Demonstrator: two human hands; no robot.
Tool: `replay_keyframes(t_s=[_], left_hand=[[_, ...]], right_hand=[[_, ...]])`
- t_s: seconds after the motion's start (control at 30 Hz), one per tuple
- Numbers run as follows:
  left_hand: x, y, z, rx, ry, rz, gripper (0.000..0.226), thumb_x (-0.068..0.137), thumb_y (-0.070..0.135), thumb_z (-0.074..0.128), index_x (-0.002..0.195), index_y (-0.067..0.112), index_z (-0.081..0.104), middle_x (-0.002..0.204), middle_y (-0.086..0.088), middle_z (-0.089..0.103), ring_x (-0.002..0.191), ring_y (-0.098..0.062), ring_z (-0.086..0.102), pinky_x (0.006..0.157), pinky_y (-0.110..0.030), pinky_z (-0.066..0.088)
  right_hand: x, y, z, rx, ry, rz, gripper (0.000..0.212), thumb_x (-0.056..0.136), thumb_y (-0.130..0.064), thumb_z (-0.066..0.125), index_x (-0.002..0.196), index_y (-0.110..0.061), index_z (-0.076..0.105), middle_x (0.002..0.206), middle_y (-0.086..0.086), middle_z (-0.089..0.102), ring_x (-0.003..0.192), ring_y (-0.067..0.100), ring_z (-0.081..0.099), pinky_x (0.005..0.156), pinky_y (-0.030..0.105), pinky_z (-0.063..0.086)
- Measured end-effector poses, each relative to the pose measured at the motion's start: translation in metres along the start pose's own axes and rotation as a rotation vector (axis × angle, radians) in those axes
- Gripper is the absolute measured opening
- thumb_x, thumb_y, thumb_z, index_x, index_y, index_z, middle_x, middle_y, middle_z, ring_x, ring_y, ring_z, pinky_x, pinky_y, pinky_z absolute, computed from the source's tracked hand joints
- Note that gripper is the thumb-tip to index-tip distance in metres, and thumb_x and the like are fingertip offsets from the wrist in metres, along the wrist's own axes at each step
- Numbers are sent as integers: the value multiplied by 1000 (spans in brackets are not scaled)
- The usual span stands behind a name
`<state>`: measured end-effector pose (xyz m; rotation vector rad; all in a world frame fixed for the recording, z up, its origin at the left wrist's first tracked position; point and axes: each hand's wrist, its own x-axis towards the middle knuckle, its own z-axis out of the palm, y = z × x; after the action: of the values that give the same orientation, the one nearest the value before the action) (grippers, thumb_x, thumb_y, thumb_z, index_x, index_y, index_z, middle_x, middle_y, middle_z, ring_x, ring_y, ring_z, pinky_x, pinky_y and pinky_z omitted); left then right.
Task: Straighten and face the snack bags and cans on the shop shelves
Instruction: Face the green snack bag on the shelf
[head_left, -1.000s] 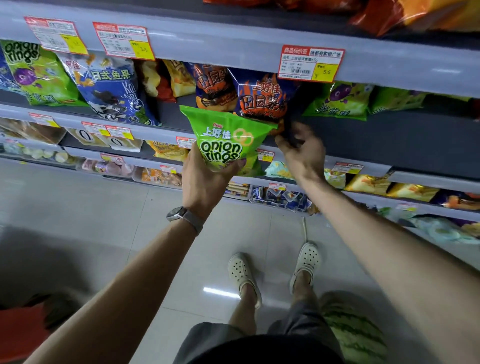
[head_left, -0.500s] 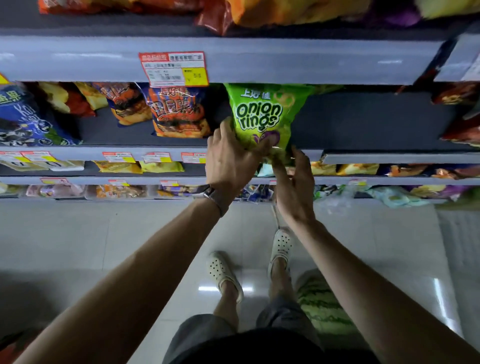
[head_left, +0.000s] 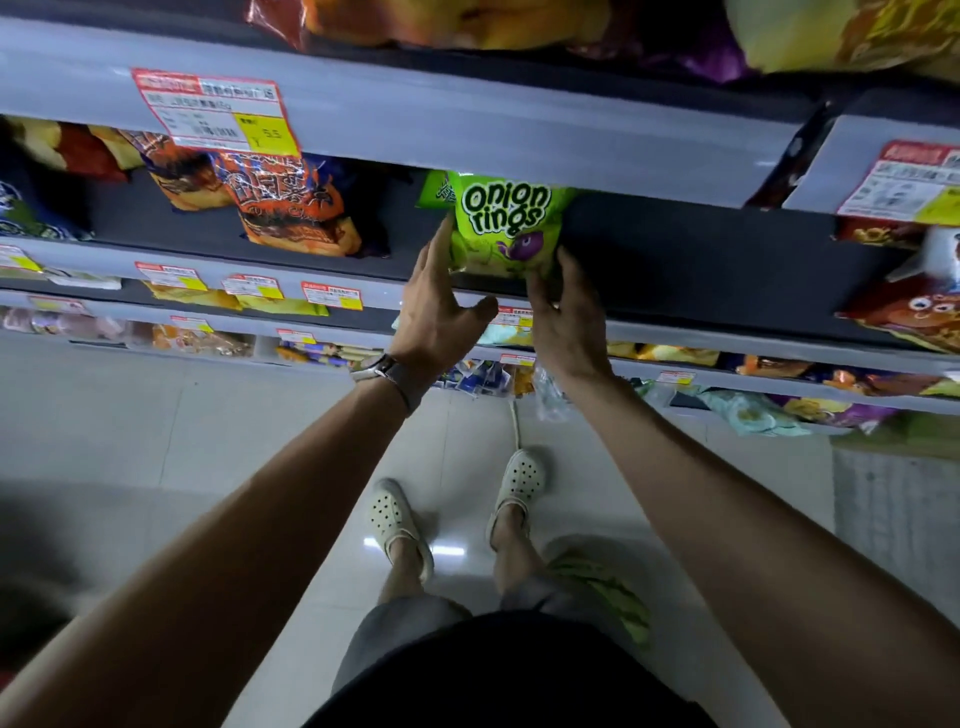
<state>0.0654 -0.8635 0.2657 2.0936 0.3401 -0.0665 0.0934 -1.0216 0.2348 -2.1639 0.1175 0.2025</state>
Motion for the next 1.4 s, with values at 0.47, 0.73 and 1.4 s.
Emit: replay_keyframes(t_s=[0.47,0.73,1.4], left_hand=[[-31,21,-29,306,-140,-155,70,97,26,70,156,2,40,157,-20,47,145,-39,41,116,-42,34],[-98,1,-112,405,-210,-151,41,94,34,63,133,20,66,127,-12,73,111,-39,67,82,-39,57],[-191,-119,-379,454,189,-314,39,101,41,55,137,31,62,134,0,68,119,-33,65,88,-39,55]], right_hand=[[-23,-18,-33,-181,-93,92,56,108,-41,49,159,-18,40,161,8,45,144,27,45,114,32,36],[-109,-79,-4,-333,-240,13,38,101,-38,61,135,-20,64,134,6,70,122,31,65,99,44,53],[-200,-273,211,-537,-351,-430,31,101,-44,54,116,-24,72,120,-1,75,113,27,66,88,41,55]])
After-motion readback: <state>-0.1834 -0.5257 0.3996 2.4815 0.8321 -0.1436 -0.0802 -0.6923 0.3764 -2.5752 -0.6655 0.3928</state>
